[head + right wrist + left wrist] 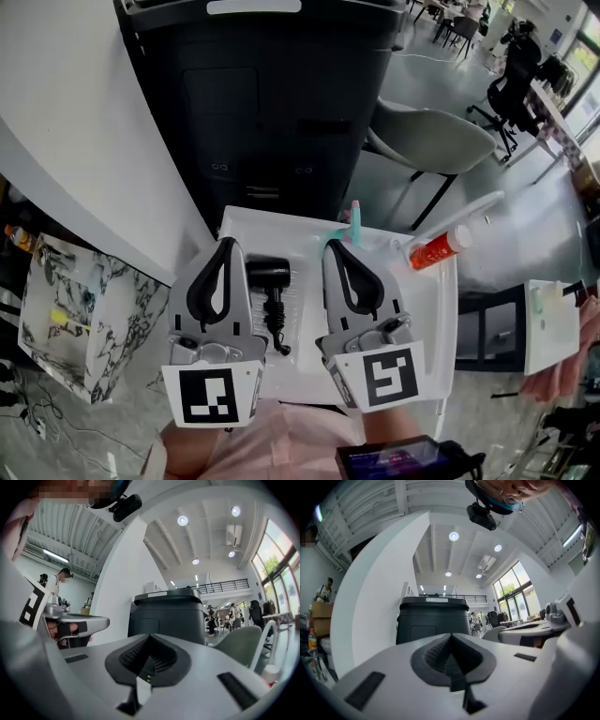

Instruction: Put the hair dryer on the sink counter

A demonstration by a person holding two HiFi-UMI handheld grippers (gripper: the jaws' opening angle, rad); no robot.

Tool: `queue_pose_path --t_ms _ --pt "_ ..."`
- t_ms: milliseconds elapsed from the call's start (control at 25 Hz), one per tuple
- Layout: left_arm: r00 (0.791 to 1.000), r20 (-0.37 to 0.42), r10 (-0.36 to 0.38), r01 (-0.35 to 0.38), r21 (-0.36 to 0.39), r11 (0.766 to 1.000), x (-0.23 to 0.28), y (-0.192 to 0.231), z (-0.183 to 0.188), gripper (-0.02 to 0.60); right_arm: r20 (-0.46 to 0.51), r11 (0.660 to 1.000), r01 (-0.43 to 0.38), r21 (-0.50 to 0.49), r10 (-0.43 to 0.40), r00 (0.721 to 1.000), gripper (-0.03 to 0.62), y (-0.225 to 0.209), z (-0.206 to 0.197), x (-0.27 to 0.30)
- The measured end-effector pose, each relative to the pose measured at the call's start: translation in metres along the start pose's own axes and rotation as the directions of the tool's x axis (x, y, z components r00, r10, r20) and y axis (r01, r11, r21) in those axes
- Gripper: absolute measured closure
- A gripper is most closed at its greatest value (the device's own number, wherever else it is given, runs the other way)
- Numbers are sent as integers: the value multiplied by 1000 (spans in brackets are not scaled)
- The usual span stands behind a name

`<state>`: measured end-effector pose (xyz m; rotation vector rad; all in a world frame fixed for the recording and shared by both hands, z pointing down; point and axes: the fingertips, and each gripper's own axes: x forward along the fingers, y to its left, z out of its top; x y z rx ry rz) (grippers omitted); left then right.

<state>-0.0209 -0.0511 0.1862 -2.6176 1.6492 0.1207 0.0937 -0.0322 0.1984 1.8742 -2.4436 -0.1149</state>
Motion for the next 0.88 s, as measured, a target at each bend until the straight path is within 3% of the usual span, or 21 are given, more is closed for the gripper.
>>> queue_pose_path --t_ms 880 --pt "1000 -21 -2 2 3 1000 1 -2 -9 571 4 1000 10 29 -10 1000 595 -1 -2 3"
